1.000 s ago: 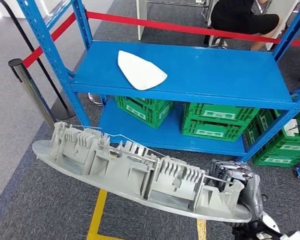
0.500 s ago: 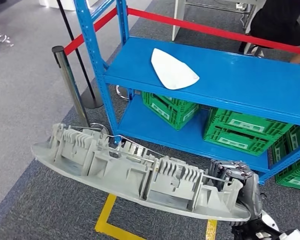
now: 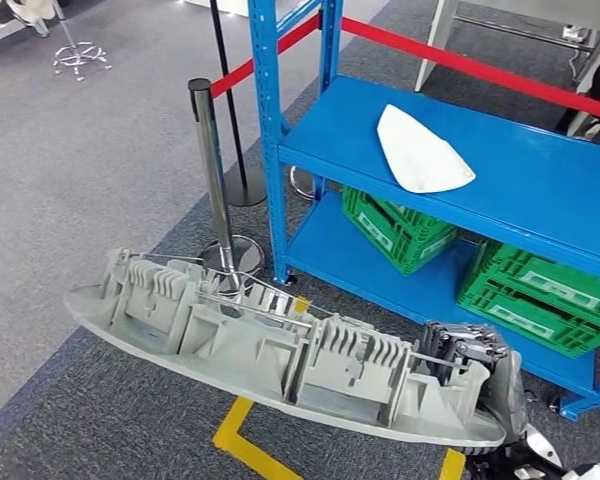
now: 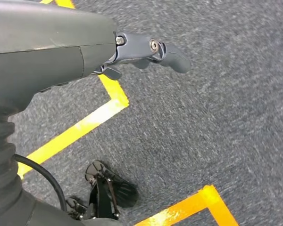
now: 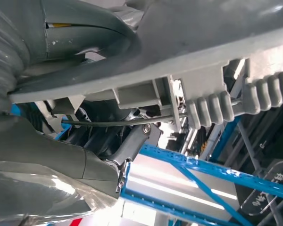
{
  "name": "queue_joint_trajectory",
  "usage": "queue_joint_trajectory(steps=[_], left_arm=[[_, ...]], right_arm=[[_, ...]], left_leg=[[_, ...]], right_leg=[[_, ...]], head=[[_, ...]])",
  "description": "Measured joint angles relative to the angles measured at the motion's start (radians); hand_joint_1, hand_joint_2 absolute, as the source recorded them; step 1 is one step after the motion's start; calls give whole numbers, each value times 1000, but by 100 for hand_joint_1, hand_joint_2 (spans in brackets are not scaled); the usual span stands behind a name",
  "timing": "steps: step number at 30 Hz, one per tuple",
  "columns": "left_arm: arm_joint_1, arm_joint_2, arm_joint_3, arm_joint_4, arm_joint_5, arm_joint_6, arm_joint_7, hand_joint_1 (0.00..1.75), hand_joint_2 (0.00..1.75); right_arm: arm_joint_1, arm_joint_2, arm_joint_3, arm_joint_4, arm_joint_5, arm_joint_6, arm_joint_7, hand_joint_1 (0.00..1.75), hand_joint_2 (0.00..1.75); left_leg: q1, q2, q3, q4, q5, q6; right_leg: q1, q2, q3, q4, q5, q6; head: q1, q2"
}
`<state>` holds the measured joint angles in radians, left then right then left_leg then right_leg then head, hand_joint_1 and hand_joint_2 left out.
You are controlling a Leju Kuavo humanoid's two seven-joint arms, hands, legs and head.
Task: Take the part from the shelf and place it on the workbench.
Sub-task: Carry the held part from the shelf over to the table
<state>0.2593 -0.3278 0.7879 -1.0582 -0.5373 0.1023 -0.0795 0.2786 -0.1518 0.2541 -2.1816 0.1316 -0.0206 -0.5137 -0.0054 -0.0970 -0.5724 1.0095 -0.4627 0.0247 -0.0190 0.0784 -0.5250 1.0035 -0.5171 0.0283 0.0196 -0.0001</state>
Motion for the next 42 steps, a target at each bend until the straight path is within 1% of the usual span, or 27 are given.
queue_joint_trajectory(steps=[2,4,6,8,9,10,12,14,15,17,18,20,22,23,24,25,26,28,30,31,33,35,37,39,40,41,42], left_arm=[[2,1,0,0,0,0,0,0,175],[2,2,1,-1,0,0,0,0,175],[2,2,0,-2,0,0,0,0,175],[2,2,-1,-2,0,0,0,0,175],[2,2,-1,-2,0,0,0,0,175],[2,2,-1,-2,0,0,0,0,175],[2,2,-2,-2,0,0,0,0,175],[2,2,-3,-3,0,0,0,0,175],[2,2,-4,-3,0,0,0,0,175],[4,2,-6,-3,0,0,0,0,175],[5,1,-5,-3,0,0,0,0,175],[5,0,-6,-3,0,1,0,0,175],[4,-1,-7,-3,0,2,0,0,175],[4,-1,-7,-3,0,1,0,0,175],[5,-1,-7,-3,0,1,0,0,175],[5,-1,-7,-3,0,1,0,0,175],[5,-1,-7,-3,0,0,0,0,175],[5,-1,-7,-3,0,-1,0,0,175],[5,-1,-8,-3,0,-1,0,0,175],[5,-1,-8,-3,0,0,0,0,175],[7,0,-7,-4,0,0,0,0,175],[8,1,-7,-4,0,0,0,0,175],[7,1,-7,-4,0,0,0,0,175],[7,1,-8,-4,0,0,0,0,175],[8,1,-7,-4,0,0,0,0,175],[8,1,-7,-4,0,0,0,0,175],[8,1,-7,-4,0,0,0,0,175]], right_arm=[[0,0,0,0,0,0,0,175,175],[-1,0,0,0,0,0,0,175,175],[0,0,0,-1,-1,0,0,175,175],[1,0,-1,0,-1,0,0,175,175],[1,0,-1,0,0,0,0,175,175],[1,0,-1,0,0,0,0,175,175],[0,0,-1,0,0,0,0,175,175],[0,0,-1,0,0,0,0,175,175],[0,0,0,0,0,0,0,175,175],[-2,0,0,0,0,0,0,175,175],[-3,0,0,0,0,0,0,175,175],[-4,0,0,0,0,0,0,175,175],[-4,0,-1,0,0,0,0,175,175],[-4,0,-1,0,0,0,0,175,175],[-3,0,-1,0,0,0,0,175,175],[-3,0,-1,0,0,0,0,175,175],[-2,0,-1,0,0,0,0,175,175],[-2,0,-1,0,0,0,0,175,175],[-2,0,-1,0,0,0,0,175,175],[-2,0,-1,0,0,0,0,175,175],[-2,0,-1,0,0,0,0,175,175],[-2,0,-1,0,0,0,0,175,175],[-1,0,-1,0,0,0,0,175,175],[1,0,-2,0,0,0,0,175,175],[1,0,-2,0,0,0,0,175,175],[1,0,-2,0,0,0,0,175,175],[0,0,-2,0,0,0,0,175,175]], left_leg=[[4,-18,-10,3,5,-13],[2,7,-26,34,-17,-24],[3,59,-73,140,-77,-35],[10,81,-128,264,-129,-44],[13,85,-138,288,-130,-47],[16,89,-128,272,-113,-48],[17,116,-59,144,-48,-46],[10,151,0,30,-14,-37],[6,159,9,8,-13,-32],[3,142,2,6,-13,-20],[4,131,1,3,-11,-14],[8,112,2,-4,-5,-3],[7,93,1,-5,-2,5],[6,82,0,-5,-2,7],[4,70,0,-5,-2,9],[3,56,1,-4,-2,9],[3,42,2,-3,-2,9],[2,16,2,2,-3,6],[1,-6,-6,8,-3,-2],[3,-17,-11,9,-1,-8],[4,-29,-18,11,3,-20],[1,10,-38,56,-27,-30],[3,66,-93,178,-93,-40],[8,83,-143,289,-134,-45],[10,86,-146,297,-127,-46],[10,91,-127,263,-102,-46],[10,103,-91,196,-67,-43]], right_leg=[[0,-19,3,-5,3,-5],[-4,-46,6,-11,7,-15],[-4,-74,8,-13,7,-21],[-3,-102,8,-13,5,-23],[-3,-116,9,-13,4,-23],[-3,-129,10,-13,3,-21],[-3,-152,17,-13,-1,-17],[3,-172,21,-10,-7,-7],[5,-181,22,-10,-9,-1],[6,-199,25,-12,-11,10],[5,-198,24,-10,-16,15],[2,-157,0,40,-52,23],[2,-102,-64,167,-113,22],[2,-90,-97,228,-133,21],[3,-84,-120,266,-137,19],[3,-80,-125,265,-120,17],[3,-74,-111,227,-87,14],[1,-37,-58,99,-17,8],[-1,-2,-22,21,6,5],[-1,1,-17,12,3,3],[-1,-22,-11,6,7,-4],[-5,-50,-6,0,9,-15],[-3,-80,-2,-1,7,-21],[0,-110,-1,0,4,-23],[0,-124,0,0,2,-22],[0,-137,3,0,1,-21],[0,-149,7,0,-2,-19]], head=[[0,0],[-5,0],[-11,0],[-12,0],[-12,0],[-12,0],[-12,0],[-12,0],[-13,0],[-12,0],[-11,0],[-6,0],[1,0],[3,0],[4,0],[4,0],[5,0],[6,0],[5,0],[5,0],[6,0],[-1,0],[-8,0],[-8,0],[-8,0],[-8,0],[-8,0]])
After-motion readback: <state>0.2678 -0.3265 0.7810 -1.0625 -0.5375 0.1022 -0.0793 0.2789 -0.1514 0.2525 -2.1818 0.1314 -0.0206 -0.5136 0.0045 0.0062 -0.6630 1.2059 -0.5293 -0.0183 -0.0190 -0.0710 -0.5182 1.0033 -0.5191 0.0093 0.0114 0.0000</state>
